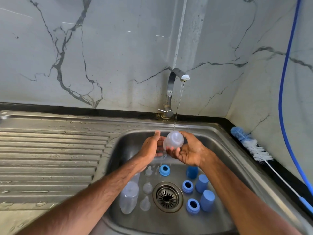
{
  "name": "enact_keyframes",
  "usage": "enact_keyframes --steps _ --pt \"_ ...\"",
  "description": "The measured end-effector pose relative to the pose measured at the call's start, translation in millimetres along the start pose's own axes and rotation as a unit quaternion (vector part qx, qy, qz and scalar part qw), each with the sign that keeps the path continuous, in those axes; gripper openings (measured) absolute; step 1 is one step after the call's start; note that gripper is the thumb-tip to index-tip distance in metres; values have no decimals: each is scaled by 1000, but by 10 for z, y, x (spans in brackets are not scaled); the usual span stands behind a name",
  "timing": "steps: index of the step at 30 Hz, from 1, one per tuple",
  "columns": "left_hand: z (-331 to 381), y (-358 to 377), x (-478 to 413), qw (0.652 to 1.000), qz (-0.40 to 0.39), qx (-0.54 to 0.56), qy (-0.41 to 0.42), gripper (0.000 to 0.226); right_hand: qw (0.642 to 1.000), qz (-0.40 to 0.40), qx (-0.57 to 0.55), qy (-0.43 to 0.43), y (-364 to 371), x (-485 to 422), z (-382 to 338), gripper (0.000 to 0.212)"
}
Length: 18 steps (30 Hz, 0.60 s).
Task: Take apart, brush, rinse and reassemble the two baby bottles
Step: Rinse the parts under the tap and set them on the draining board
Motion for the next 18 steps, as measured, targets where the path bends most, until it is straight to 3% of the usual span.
enact_keyframes --steps 3,5,6,8,9,11,13,18 --pt "22 10 6 1000 8 6 -7 54 1000 -14 15 -12 6 -3 -21 64" --pt "9 -10 1 1000 18 -5 -1 56 986 3 158 -50 2 -33 15 56" --pt "0 -28 -3 1000 27 -7 3 56 957 31 278 -73 -3 -59 48 54" --pt "-15 -59 -6 999 38 3 5 54 848 92 504 -134 -10 -107 93 58" --pt "-18 -68 -12 999 41 6 3 53 795 108 572 -171 5 -120 90 65" --pt "-25 -80 -28 999 49 11 -4 53 742 137 609 -245 51 -98 64 69" --pt "-14 -73 -40 998 52 15 -7 51 726 178 594 -298 56 -73 65 69" --pt "-64 -37 -18 1000 24 3 -6 51 742 219 574 -269 -9 -34 109 71"
Point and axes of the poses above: each hand's wrist, its own x-axis away from the middle knuckle, its own y-axis out of the palm, z = x × y, the point moved 1 cm from there along -x, towards the middle knuckle, and after that the axes turned 12 degrees about -z, right-handed, at the moved point
